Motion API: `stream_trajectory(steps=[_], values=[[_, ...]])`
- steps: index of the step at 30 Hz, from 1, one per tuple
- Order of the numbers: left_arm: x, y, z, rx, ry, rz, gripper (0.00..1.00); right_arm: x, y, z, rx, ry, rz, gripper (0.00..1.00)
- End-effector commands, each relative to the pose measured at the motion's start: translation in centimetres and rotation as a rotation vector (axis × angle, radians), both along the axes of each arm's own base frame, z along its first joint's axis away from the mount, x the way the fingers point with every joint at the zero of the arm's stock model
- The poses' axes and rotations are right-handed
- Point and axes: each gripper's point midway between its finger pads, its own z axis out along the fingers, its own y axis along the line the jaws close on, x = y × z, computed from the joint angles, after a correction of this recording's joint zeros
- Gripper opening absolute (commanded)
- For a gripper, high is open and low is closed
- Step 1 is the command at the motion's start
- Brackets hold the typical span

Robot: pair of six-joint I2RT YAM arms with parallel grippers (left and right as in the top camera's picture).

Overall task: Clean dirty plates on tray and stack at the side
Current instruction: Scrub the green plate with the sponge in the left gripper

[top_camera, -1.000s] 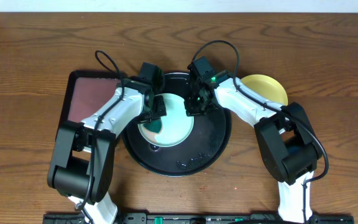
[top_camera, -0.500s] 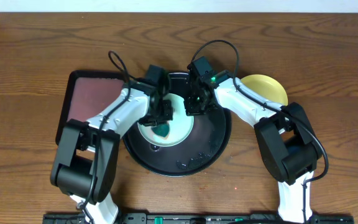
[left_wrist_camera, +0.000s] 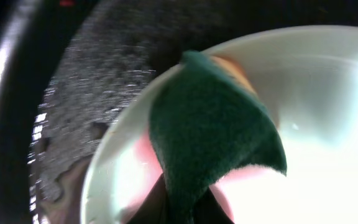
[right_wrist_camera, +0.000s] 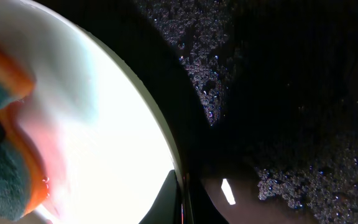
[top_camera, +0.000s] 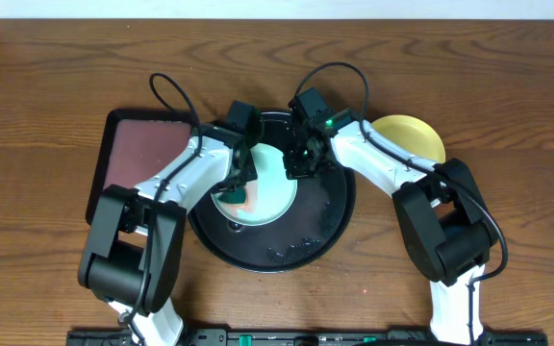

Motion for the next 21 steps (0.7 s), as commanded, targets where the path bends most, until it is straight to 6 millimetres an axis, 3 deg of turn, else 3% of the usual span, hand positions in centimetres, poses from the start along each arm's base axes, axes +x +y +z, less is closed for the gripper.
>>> stream_trajectory(steps=[1,3,5,10,13,21], values=[[-2.5,-4.4,-1.8,-0.290,0.134,-0.265,0.07,0.2,-0.5,-0.5,-0.023,0.002,-0.024,0.01],[-3.3,-7.8,-0.6,-0.491,0.134,-0.410,0.08,0.2,-0.5,-0.5,-0.023,0.002,-0.024,0.01],[-3.6,-9.7,0.5,-0.615,0.120,-0.487,0.07,0.2,-0.5,-0.5,-0.023,0.002,-0.024,0.01],[-2.4,-10.1,0.8,-0.629,0.065,-0.494,0.07,0.2,-0.5,-0.5,-0.023,0.003,-0.024,0.01],[-0.7,-8.4,0.1,-0.535,0.027,-0.412,0.07,0.2,-0.5,-0.5,-0.023,0.003,-0.024,0.01],[3.0,-0.1,-1.5,-0.065,-0.082,-0.142,0.07,0.2,-0.5,-0.5,-0.024,0.003,-0.024,0.01]])
